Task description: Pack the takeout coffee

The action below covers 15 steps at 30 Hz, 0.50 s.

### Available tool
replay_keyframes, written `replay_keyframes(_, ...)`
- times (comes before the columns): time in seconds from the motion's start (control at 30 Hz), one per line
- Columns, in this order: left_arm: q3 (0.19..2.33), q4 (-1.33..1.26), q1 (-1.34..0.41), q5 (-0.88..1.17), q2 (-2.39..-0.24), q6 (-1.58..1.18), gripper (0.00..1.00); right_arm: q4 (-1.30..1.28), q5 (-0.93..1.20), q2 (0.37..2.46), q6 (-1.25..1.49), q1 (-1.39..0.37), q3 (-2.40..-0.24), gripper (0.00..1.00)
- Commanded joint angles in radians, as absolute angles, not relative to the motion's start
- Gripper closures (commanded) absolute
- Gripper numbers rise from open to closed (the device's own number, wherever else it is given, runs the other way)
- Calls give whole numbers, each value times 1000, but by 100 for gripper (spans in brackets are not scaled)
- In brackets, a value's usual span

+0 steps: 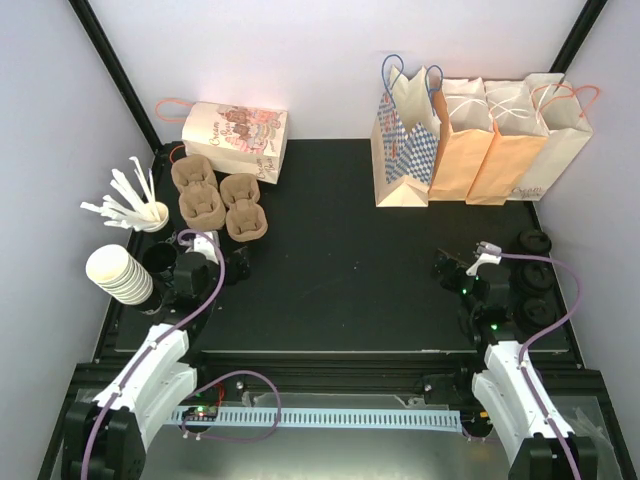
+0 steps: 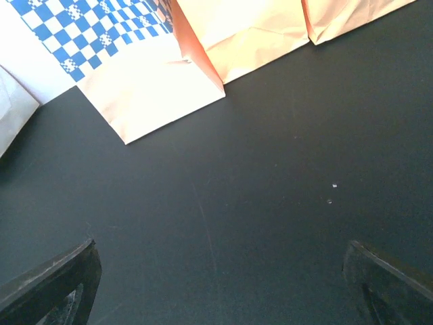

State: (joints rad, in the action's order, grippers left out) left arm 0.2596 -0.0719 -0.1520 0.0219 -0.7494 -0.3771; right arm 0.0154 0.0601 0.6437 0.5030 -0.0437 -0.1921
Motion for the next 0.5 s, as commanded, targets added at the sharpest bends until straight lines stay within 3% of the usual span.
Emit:
replay_keyframes(0.0, 272, -36, -159, 103, -778, -389, 1, 52, 72, 635, 524, -46, -187, 0)
replay_keyframes(0.23, 276, -86, -196, 207, -807, -330, 1, 55, 52, 734, 566, -47, -258, 0)
replay_keyframes(0.47, 293, -123, -266, 265, -850, -276, 1, -135, 157, 927, 624, -46, -571, 0)
